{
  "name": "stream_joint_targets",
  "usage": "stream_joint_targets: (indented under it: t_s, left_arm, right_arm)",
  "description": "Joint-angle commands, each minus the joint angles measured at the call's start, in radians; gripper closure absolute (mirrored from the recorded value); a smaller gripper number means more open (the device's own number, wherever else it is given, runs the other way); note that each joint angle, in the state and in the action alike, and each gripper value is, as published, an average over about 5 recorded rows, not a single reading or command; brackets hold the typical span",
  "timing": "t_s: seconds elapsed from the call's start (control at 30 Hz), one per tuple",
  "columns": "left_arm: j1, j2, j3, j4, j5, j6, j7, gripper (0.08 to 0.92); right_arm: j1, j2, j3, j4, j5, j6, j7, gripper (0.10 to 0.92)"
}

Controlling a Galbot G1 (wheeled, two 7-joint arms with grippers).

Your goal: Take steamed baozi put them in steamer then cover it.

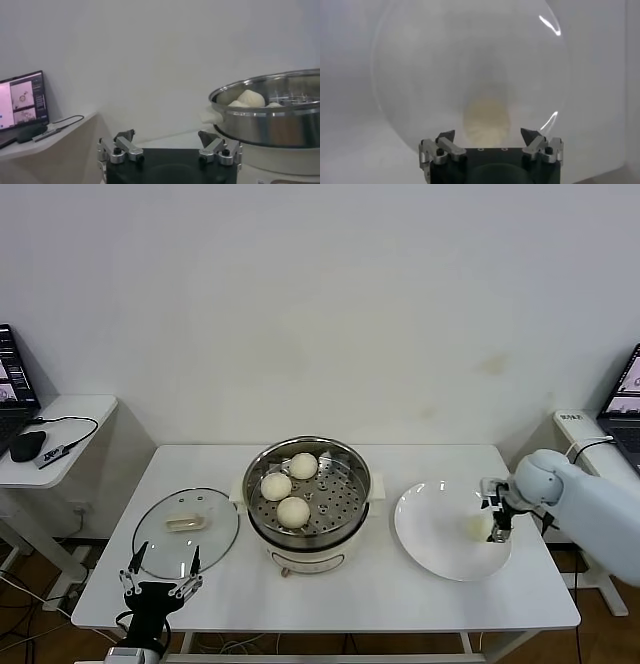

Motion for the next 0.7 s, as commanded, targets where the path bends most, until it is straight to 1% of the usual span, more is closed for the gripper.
stream_joint_targets:
  t_s: [0.03, 0.17, 0.4, 0.53, 0.7]
  left_arm:
    - [-0.002, 0.000, 0.001, 0.003, 0.000, 0.000, 0.000, 0.177]
    - [-0.003, -0.001, 0.001, 0.007, 0.000, 0.000, 0.000, 0.177]
    - [-0.003, 0.000, -0.001, 0.008, -0.002, 0.000, 0.000, 0.177]
    - [-0.002, 0.001, -0.004, 0.008, -0.004, 0.000, 0.000, 0.177]
    - [-0.003, 0.002, -0.004, 0.003, -0.005, 0.000, 0.000, 0.177]
  right_arm:
    - [-0.028, 0.072, 0.035, -0.091, -0.031, 0.013, 0.001, 0.328]
    - [-0.018, 0.073, 0.027, -0.093, -0.034, 0.010, -0.009, 0.388]
    - [0.000, 0.060, 0.013, -0.079, -0.034, 0.005, -0.043, 0.461]
    - [0.040, 0.044, -0.015, -0.054, -0.008, -0.006, -0.050, 0.512]
    - [0.144, 0.004, -0.093, 0.016, 0.046, -0.029, -0.058, 0.512]
